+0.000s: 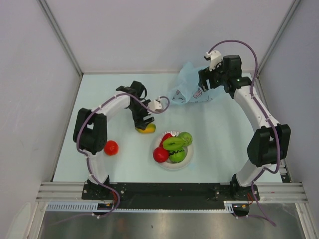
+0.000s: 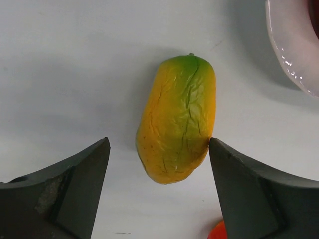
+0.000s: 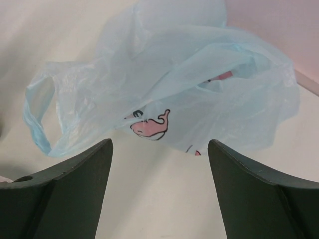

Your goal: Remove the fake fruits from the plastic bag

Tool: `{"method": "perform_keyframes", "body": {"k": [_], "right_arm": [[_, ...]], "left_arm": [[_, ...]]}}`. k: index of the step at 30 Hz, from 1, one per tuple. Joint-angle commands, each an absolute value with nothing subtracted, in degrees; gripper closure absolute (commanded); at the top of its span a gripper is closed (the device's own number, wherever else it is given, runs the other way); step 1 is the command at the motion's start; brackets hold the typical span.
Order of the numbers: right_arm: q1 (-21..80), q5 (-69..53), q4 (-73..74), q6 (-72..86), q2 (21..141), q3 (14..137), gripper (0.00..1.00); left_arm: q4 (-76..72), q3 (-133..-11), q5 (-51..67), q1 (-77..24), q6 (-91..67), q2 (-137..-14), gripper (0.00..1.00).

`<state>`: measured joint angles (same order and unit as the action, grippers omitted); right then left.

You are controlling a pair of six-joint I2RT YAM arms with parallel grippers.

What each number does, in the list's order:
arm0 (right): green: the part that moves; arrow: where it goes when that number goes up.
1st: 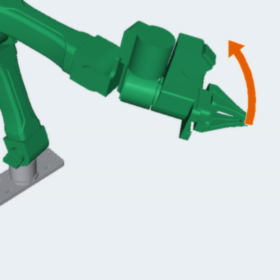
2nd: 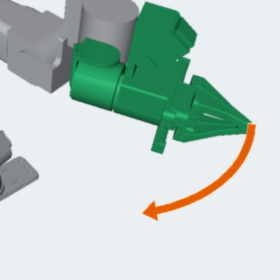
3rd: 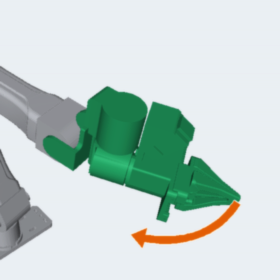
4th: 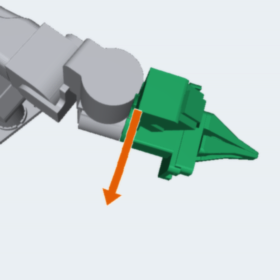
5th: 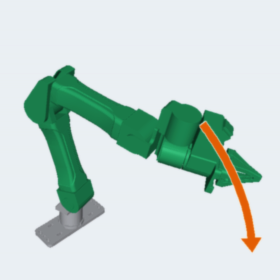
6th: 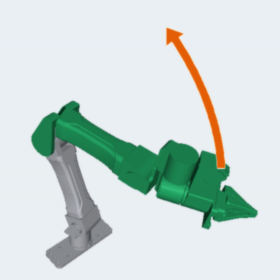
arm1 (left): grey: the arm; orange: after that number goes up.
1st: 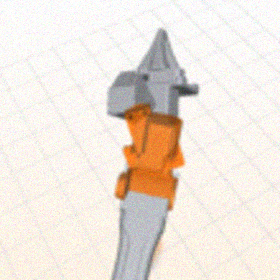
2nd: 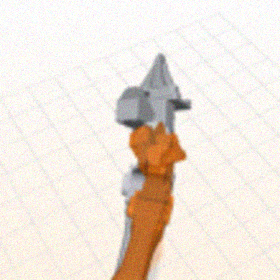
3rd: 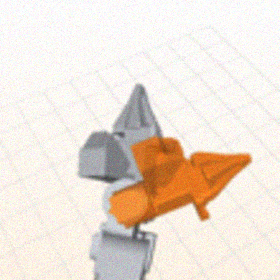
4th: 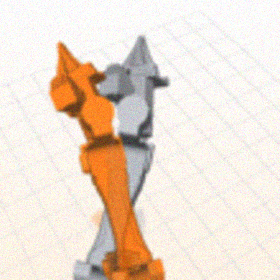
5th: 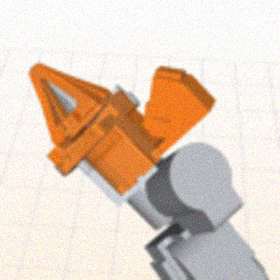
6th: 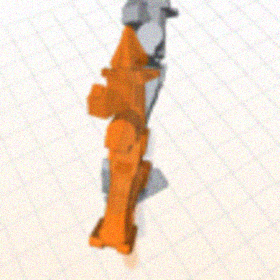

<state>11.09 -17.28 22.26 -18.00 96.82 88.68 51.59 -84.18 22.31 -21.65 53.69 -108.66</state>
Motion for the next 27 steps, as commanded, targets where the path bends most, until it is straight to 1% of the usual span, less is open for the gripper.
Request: {"method": "perform_keyframes", "body": {"k": [1,2,4,5,7,8,9,12,13,15,16,18,19,20,23,27], "right_arm": [[8.88,-17.14,29.00,-15.82,92.47,92.37,0.18],[8.79,-16.70,29.44,-16.08,91.68,91.94,0.18],[8.61,-15.30,29.62,-16.70,90.80,91.06,0.18],[8.53,-14.95,29.71,-16.79,90.36,90.53,0.18],[8.26,-14.33,30.14,-16.79,89.21,89.30,0.18],[8.26,-14.24,30.58,-16.87,88.86,89.12,0.18],[8.26,-14.15,31.02,-17.05,88.34,89.03,0.18],[8.26,-13.19,32.34,-17.05,87.81,89.38,0.18],[8.17,-13.01,32.95,-16.62,87.80,89.47,0.18],[8.26,-12.57,33.48,-16.17,87.54,89.21,0.18],[8.26,-12.48,33.57,-16.00,87.45,88.95,0.18],[8.09,-11.78,33.14,-15.21,87.10,87.64,0.18],[8.17,-11.78,32.96,-14.86,86.93,87.37,0.18],[8.17,-11.69,32.87,-14.77,86.92,87.02,0.18],[8.26,-11.69,33.31,-14.85,87.01,86.66,0.18],[8.26,-11.16,34.01,-15.56,87.36,86.57,0.18]], "left_arm": [[59.77,-87.37,22.24,-23.20,61.61,-110.83,0.18],[59.68,-87.10,21.45,-23.46,61.52,-111.53,0.23],[59.15,-86.92,21.27,-23.47,61.26,-112.15,0.30],[58.98,-86.92,20.92,-23.55,60.48,-112.50,0.39],[59.15,-87.27,20.74,-23.47,59.51,-112.85,0.50],[59.15,-87.54,20.92,-23.38,57.41,-112.76,0.61],[59.32,-88.06,22.66,-23.20,56.26,-112.15,0.65],[60.47,-89.03,28.54,-21.45,48.36,-109.97,0.70],[60.56,-89.03,31.17,-20.92,42.86,-109.17,0.73],[60.12,-87.81,37.66,-19.43,37.64,-106.54,0.75],[59.42,-87.02,38.92,-19.08,32.31,-105.39,0.77],[55.49,-83.42,40.60,-18.02,27.27,-101.98,0.80],[53.63,-80.80,40.26,-17.76,22.03,-100.65,0.80],[50.74,-79.64,40.17,-17.23,20.15,-99.59,0.80],[48.52,-76.91,41.57,-16.09,13.29,-96.77,0.79],[45.89,-72.96,48.75,-15.38,3.29,-94.75,0.78]]}}
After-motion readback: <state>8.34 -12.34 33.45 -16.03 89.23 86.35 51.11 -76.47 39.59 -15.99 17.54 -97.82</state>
